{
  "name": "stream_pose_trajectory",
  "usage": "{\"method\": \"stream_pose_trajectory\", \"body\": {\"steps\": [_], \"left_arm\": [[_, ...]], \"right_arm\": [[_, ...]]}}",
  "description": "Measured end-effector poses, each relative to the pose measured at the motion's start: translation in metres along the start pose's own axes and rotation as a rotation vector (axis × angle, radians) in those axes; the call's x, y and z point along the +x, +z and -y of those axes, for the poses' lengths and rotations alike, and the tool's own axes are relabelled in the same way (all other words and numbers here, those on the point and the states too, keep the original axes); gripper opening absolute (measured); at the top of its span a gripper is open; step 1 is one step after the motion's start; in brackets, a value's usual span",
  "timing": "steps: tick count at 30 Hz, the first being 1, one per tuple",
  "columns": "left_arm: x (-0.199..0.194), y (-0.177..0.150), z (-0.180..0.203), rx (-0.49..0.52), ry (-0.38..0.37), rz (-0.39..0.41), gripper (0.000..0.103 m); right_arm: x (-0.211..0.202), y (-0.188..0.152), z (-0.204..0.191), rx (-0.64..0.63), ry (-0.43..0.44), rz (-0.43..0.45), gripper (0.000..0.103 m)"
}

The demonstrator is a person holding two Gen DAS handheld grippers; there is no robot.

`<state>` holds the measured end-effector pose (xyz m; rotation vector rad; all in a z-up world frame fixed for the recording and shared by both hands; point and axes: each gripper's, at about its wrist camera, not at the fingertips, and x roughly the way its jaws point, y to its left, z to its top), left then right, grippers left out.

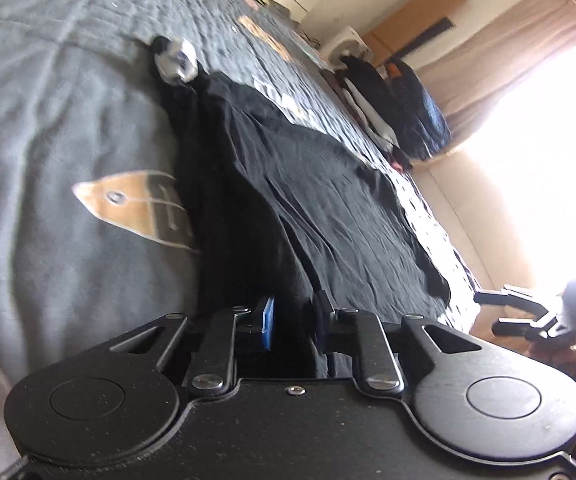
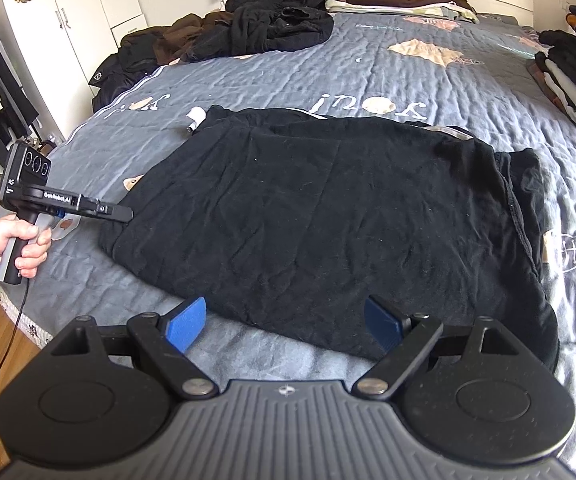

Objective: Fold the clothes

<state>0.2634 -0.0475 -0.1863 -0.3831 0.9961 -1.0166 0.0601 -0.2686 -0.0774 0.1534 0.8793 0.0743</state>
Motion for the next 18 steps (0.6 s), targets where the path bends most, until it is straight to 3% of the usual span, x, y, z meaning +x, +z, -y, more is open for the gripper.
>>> {"method": "stream_pose_trajectory", "body": {"steps": [3, 5, 8, 10, 13, 16, 18], "left_arm": [[0.001, -0.002, -0.002, 0.011, 0.051, -0.002, 0.023], [0.006, -0.005, 0.001, 0.026, 0.099, -0.001, 0.032], [0.007, -0.008, 0.005, 0.048, 0.1, 0.011, 0.044], [0.009, -0.01, 0.01, 0.076, 0.105, 0.01, 0.047], [0.011, -0.009, 0.011, 0.077, 0.114, -0.009, 0.044], [0.009, -0.006, 0.004, 0.016, 0.067, -0.015, 0.032], [0.004, -0.006, 0.004, 0.031, 0.07, -0.009, 0.031]], "right_arm": [[0.001, 0.002, -0.004, -0.007, 0.006, 0.005, 0.086], [0.003, 0.005, -0.006, -0.008, 0.015, 0.008, 0.086], [0.007, 0.012, -0.014, -0.018, 0.034, 0.014, 0.086], [0.007, 0.016, -0.021, -0.036, 0.073, 0.024, 0.086], [0.006, 0.022, -0.034, -0.064, 0.164, 0.044, 0.086], [0.008, 0.027, -0.048, -0.09, 0.248, 0.068, 0.086], [0.01, 0.032, -0.058, -0.122, 0.295, 0.082, 0.086]]}}
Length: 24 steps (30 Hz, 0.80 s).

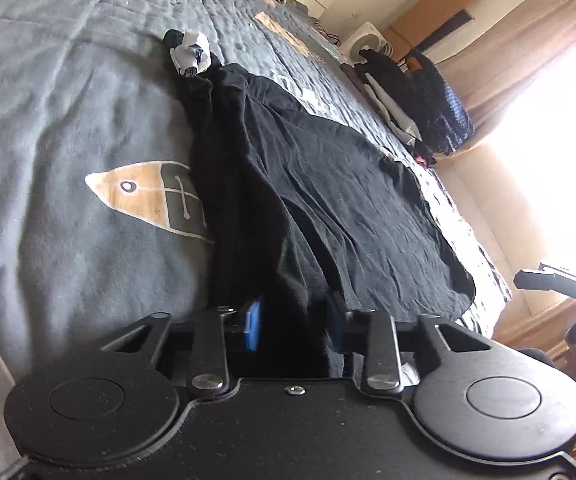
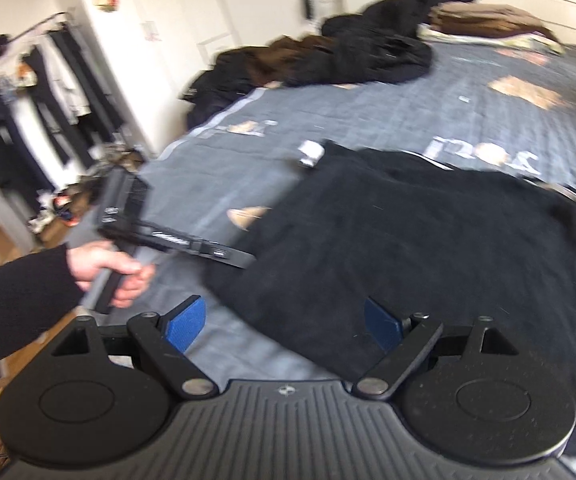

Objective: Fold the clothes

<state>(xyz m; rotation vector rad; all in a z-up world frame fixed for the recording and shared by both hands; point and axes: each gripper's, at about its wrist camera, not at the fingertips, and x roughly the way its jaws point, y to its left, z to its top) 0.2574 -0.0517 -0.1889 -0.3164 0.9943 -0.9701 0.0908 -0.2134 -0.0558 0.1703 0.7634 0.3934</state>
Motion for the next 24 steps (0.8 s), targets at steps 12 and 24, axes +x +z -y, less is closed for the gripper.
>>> {"method": "stream_pose_trajectory", "body": {"steps": [12, 24], "left_arm": [[0.003, -0.005, 0.009, 0.128, 0.096, -0.009, 0.045], [0.001, 0.014, 0.031, 0.174, 0.131, -0.11, 0.002]], "right_arm": [[0.041, 0.027, -0.028, -0.141, 0.225, 0.063, 0.086], [0.055, 0.013, -0.011, -0.089, 0.233, 0.023, 0.086]]}}
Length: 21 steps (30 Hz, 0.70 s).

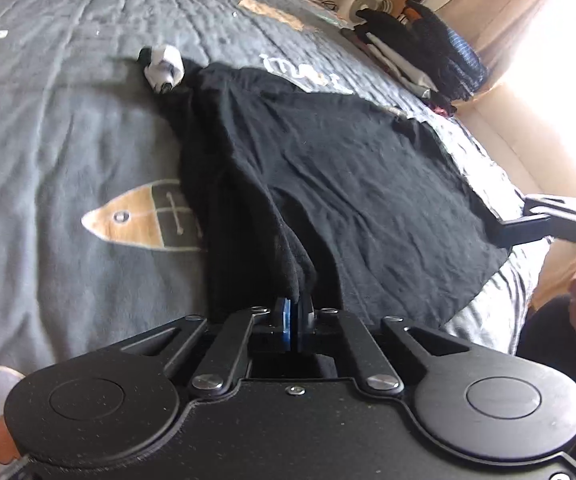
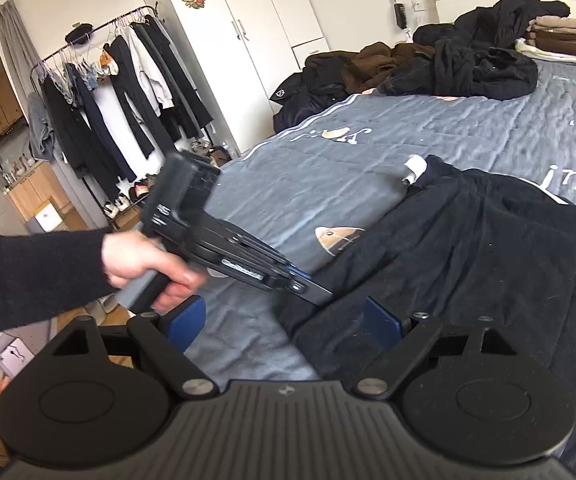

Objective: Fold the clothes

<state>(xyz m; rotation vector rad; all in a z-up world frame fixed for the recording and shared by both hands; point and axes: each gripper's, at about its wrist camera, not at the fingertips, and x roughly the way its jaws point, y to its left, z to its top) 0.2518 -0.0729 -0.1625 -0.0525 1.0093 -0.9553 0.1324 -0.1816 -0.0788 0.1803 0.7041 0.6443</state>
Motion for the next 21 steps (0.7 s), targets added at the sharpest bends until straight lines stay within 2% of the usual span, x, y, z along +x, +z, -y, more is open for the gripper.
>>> {"method": "stream_pose_trajectory", "body": {"steps": [8, 10, 13, 16, 21], "left_arm": [[-0.015, 0.017, -0.003, 0.123, -0.052, -0.076, 0.002], [-0.013, 0.017, -0.01, 0.1, -0.068, -0.104, 0.002], [-0.015, 0.011, -0.015, 0.058, -0.072, -0.105, 0.002], [-0.031, 0.002, -0.017, 0.01, -0.041, -0.043, 0.003], [-0.07, -0.029, -0.019, -0.183, 0.054, 0.18, 0.004]], "right_arm": [[0.0, -0.006, 0.011, 0.012, -0.017, -0.009, 0.086], [-0.001, -0.006, 0.013, 0.013, -0.02, -0.009, 0.086], [-0.004, -0.006, 0.014, 0.014, -0.017, -0.005, 0.086], [-0.006, -0.005, 0.015, 0.013, -0.014, 0.002, 0.086], [-0.008, -0.003, 0.013, 0.012, -0.008, 0.012, 0.086]]}}
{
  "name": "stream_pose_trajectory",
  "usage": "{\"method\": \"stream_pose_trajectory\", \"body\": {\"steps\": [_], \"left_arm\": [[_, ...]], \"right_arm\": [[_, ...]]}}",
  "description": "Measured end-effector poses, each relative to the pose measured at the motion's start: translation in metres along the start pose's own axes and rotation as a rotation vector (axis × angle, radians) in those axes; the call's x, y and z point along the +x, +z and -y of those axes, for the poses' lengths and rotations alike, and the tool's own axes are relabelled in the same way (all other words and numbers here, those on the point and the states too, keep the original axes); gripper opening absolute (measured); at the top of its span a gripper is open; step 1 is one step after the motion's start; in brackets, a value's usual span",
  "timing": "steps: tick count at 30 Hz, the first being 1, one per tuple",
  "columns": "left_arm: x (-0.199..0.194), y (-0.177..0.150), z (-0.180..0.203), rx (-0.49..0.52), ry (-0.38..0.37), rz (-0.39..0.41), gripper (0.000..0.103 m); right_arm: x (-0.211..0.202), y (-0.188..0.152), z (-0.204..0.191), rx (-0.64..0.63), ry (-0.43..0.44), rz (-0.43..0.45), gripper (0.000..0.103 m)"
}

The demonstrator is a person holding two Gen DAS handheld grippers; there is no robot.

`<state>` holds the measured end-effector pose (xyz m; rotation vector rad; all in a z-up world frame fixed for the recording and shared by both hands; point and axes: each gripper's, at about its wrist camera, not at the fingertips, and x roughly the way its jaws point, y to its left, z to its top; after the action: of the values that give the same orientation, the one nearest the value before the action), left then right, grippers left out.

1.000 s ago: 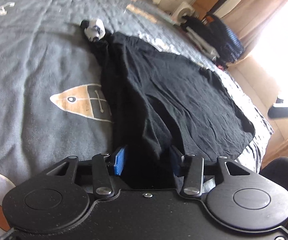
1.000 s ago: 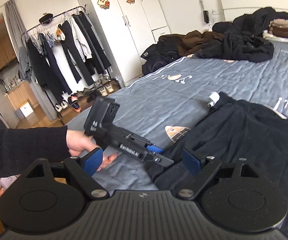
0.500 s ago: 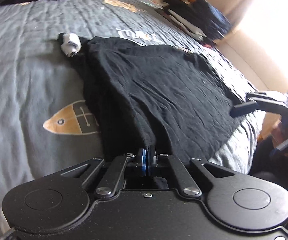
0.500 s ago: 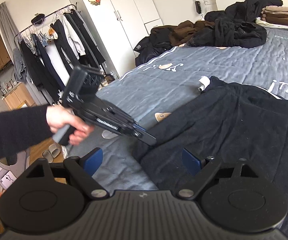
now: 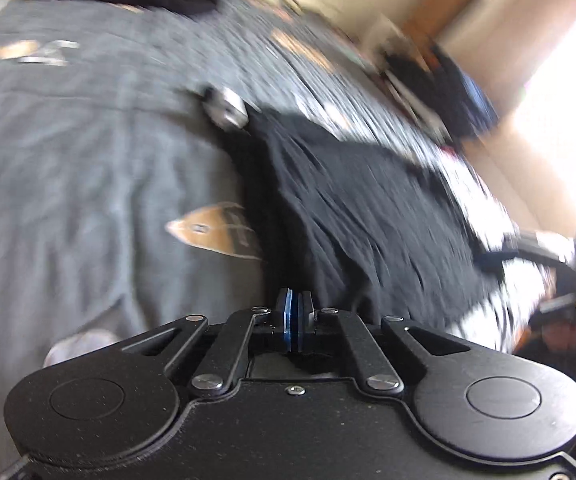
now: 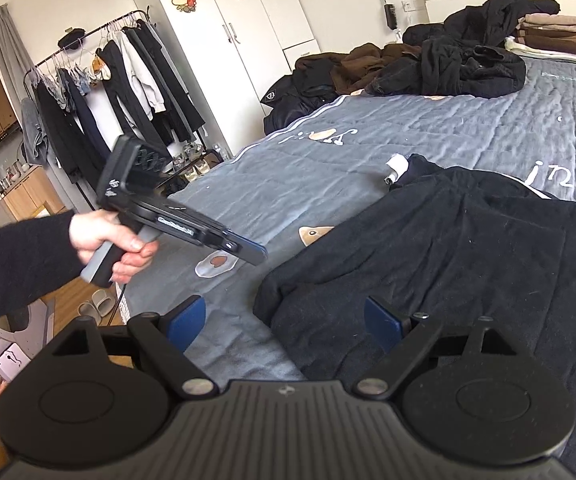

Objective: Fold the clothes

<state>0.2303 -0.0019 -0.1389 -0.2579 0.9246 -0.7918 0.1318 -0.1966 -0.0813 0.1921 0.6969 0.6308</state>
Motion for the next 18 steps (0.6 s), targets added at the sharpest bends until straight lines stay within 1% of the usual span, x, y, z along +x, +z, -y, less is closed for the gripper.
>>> {"method": "stream_pose_trajectory", "body": {"steps": [2, 3, 4, 6, 7, 8, 9, 10, 12, 15, 16, 17, 18], "left_arm": [[-0.01, -0.02, 0.002, -0.103, 0.0, 0.079, 0.004], [-0.013, -0.031, 0.006, -0.136, 0.002, 0.103, 0.005], [-0.012, -0.039, 0.012, -0.142, 0.0, 0.109, 0.006], [-0.007, -0.054, 0.023, -0.135, -0.015, 0.112, 0.014], [-0.003, -0.058, 0.029, -0.12, -0.009, 0.106, 0.031], [0.002, -0.06, 0.033, -0.097, 0.009, 0.094, 0.053], [0.006, -0.06, 0.037, -0.071, 0.032, 0.09, 0.062], [0.009, -0.059, 0.04, -0.035, 0.053, 0.096, 0.064], [0.013, -0.05, 0.042, 0.041, 0.058, 0.104, 0.063], [0.023, -0.041, 0.042, 0.096, 0.035, 0.06, 0.061], [0.027, -0.038, 0.042, 0.111, 0.027, 0.042, 0.055], [0.032, -0.037, 0.042, 0.127, 0.022, 0.022, 0.045], [0.036, -0.037, 0.042, 0.144, 0.02, 0.0, 0.04]], "right_arm": [[-0.001, 0.001, -0.001, 0.0, 0.005, 0.006, 0.086], [-0.002, 0.001, -0.002, 0.001, 0.008, 0.01, 0.086], [-0.004, 0.002, -0.003, 0.0, 0.01, 0.015, 0.086], [-0.006, 0.002, -0.005, -0.002, 0.014, 0.022, 0.086], [-0.007, 0.002, -0.005, -0.004, 0.017, 0.024, 0.086], [-0.009, 0.002, -0.006, -0.006, 0.02, 0.026, 0.086], [-0.01, 0.001, -0.007, -0.009, 0.021, 0.028, 0.086], [-0.011, 0.001, -0.008, -0.013, 0.021, 0.028, 0.086], [-0.014, 0.0, -0.01, -0.024, 0.023, 0.028, 0.086], [-0.018, 0.0, -0.01, -0.026, 0.026, 0.035, 0.086], [-0.019, 0.0, -0.009, -0.024, 0.027, 0.037, 0.086], [-0.018, 0.0, -0.008, -0.02, 0.025, 0.039, 0.086], [-0.018, 0.001, -0.007, -0.016, 0.023, 0.04, 0.086]]}}
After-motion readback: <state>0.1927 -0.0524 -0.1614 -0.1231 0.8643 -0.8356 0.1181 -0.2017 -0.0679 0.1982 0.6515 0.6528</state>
